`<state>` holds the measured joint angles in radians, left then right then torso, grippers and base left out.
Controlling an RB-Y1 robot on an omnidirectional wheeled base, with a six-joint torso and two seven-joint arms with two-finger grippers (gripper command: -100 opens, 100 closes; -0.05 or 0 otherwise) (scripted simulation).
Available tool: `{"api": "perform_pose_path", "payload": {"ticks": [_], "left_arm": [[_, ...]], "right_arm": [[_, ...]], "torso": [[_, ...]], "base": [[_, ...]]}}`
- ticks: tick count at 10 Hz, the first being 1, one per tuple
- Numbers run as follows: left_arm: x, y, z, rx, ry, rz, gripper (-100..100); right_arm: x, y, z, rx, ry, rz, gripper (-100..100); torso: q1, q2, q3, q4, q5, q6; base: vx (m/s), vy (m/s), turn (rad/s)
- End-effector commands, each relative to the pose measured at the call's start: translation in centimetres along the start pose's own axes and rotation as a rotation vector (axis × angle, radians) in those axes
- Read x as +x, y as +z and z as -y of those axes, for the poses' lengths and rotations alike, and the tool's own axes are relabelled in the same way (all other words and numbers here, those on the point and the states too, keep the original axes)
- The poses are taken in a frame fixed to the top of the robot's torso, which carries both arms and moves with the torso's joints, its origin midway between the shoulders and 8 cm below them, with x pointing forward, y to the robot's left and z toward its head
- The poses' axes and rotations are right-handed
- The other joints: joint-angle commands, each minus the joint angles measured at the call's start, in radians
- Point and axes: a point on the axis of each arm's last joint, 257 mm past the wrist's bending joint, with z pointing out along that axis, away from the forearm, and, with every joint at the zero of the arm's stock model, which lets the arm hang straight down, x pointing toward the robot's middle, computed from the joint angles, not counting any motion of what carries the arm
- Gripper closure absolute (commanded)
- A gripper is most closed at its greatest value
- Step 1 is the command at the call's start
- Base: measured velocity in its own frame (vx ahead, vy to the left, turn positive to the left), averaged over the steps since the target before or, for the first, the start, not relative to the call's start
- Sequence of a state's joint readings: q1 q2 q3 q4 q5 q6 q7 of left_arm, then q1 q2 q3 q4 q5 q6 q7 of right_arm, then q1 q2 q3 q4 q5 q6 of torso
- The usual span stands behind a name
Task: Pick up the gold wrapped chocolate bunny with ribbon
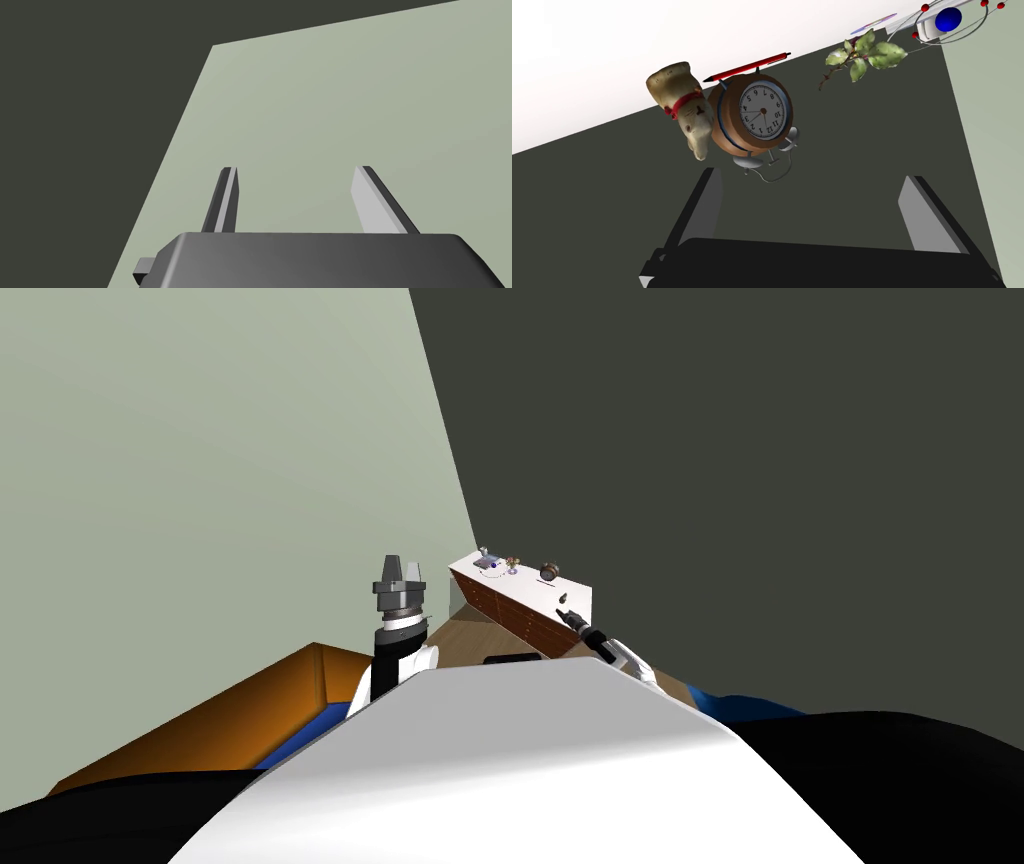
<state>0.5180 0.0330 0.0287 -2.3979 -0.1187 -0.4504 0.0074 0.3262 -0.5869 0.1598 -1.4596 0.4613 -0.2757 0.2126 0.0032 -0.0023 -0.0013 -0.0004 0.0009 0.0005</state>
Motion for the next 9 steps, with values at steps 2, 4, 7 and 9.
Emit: {"api": "perform_pose_path", "payload": {"ticks": [2, 4, 7, 9], "left_arm": [[0.0, 0.0, 0.0, 0.0, 0.0, 0.0, 0], [0.0, 0.0, 0.0, 0.0, 0.0, 0.0, 0], [0.0, 0.0, 0.0, 0.0, 0.0, 0.0, 0], [0.0, 0.0, 0.0, 0.0, 0.0, 0.0, 0]], "right_arm": [[0.7, -0.1, 2.3, 0.041, -0.05, -0.036, -100], [1.4, -0.7, 5.8, 0.1, -0.132, -0.087, -100], [1.8, -1.7, 10.7, 0.183, -0.242, -0.153, -100], [1.4, -2.5, 13.5, 0.23, -0.306, -0.185, -100]], "torso": [[0.0, 0.001, 0.0, 0.0, 0.0, 0.0], [0.0, 0.001, 0.0, 0.0, 0.0, 0.0], [0.002, -0.002, -0.001, 0.0, 0.0, 0.0], [0.002, -0.003, -0.002, -0.001, 0.0, 0.0]], "base": [[0.015, 0.043, 0.035], [0.03, 0.064, 0.058], [0.061, 0.087, 0.06], [0.08, 0.069, 0.062]]}}
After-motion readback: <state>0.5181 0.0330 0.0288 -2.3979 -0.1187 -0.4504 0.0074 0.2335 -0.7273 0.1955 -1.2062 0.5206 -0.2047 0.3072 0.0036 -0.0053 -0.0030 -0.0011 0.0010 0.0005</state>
